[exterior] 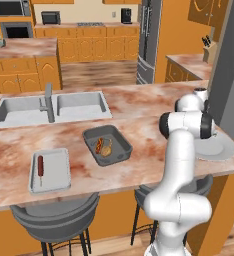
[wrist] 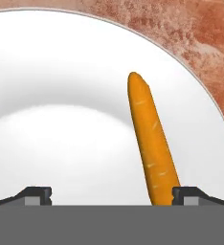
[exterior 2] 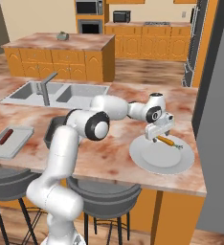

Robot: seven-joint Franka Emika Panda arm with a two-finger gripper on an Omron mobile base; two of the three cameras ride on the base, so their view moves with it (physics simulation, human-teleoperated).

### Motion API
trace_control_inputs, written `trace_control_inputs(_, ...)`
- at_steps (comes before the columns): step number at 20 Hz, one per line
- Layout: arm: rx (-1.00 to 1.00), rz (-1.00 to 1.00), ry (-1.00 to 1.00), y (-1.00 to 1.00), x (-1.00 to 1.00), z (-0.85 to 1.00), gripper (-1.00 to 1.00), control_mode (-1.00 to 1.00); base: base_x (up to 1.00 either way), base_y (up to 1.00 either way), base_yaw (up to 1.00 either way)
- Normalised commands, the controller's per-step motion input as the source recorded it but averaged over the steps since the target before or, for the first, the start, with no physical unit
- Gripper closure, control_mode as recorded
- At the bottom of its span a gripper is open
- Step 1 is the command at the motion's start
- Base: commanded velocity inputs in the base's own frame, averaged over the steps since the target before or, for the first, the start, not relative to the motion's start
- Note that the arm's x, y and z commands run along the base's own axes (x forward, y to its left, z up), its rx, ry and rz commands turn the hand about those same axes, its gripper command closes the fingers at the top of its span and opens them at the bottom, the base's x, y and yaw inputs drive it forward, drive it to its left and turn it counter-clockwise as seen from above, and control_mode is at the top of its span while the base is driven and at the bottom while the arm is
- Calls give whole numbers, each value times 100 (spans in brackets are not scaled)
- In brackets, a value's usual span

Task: Place one cooked food and one vegetable from the large plate to each tupperware container.

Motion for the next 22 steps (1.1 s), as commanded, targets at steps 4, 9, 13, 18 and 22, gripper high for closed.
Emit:
trace_control_inputs(4,0,2,4,-18,20,-39,-100,-100,0,0,0)
trace_control_inputs(9,0,6,0,-1,0,-57,-100,-100,0,0,0)
trace_control_inputs(13,0,8,0,0,-1,-71,-100,-100,0,0,0)
trace_control_inputs(18,-2,11,0,4,-1,-74,100,-100,0,0,0)
trace_control_inputs(22,-3,6,-5,3,-79,-100,100,-100,0,0,0)
